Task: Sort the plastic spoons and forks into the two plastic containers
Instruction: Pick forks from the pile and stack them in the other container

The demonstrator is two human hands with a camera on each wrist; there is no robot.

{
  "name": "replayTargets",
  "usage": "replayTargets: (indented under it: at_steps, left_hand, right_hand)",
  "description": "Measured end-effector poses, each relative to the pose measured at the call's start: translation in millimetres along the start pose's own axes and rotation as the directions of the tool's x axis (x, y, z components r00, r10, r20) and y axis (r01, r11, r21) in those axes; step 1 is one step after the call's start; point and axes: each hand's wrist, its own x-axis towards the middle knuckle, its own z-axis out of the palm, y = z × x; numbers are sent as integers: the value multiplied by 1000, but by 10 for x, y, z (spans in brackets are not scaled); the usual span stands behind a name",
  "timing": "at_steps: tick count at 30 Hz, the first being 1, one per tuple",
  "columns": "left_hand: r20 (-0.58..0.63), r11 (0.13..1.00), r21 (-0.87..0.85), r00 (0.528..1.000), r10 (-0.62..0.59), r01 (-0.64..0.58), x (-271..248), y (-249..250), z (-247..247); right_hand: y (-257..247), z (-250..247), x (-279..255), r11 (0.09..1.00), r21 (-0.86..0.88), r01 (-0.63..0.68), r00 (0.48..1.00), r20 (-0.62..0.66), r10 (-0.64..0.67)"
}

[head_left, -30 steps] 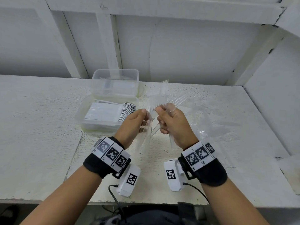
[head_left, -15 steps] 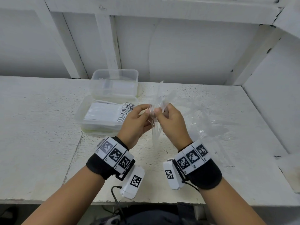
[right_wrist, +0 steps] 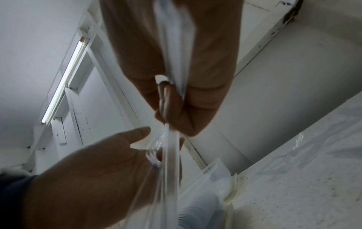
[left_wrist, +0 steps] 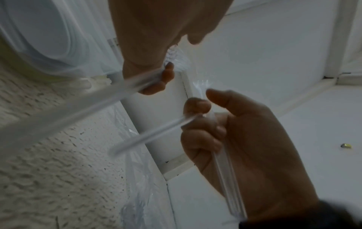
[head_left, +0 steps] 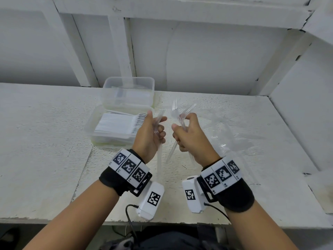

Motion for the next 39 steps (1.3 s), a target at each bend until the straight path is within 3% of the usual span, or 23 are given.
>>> replayTargets:
  at_steps: [5, 16, 19, 25, 30, 34, 39]
  left_hand:
    - [37, 997, 78, 999, 2, -4, -10, 15, -13]
    - [40, 976, 202, 997, 70, -77, 5, -69, 30]
    - [126, 983, 169, 991, 54, -75, 36, -75, -20]
    - [156, 997, 77, 988, 16, -28, 44, -41, -58]
    - [75, 996, -82, 997, -17, 23, 64, 36, -72]
    - [33, 991, -129, 999, -13, 17, 79, 86, -121]
    - [53, 995, -102, 999, -7, 12, 73, 61, -82]
  right_hand:
    - [38, -109, -43, 997, -67, 31, 998, 55, -28]
    - [177, 16, -76, 984, -121, 132, 989, -50, -139]
    - [177, 45, -74, 987, -97, 129, 991, -28, -132]
    - [152, 42, -82, 988, -76, 135, 991, -11, -137]
    - [134, -3, -95, 964, -149, 219, 954, -177, -244]
    - [115, -114, -70, 979, 23, 203, 949, -252, -191]
    - [218, -55, 24, 877, -413, 246, 932, -149, -332]
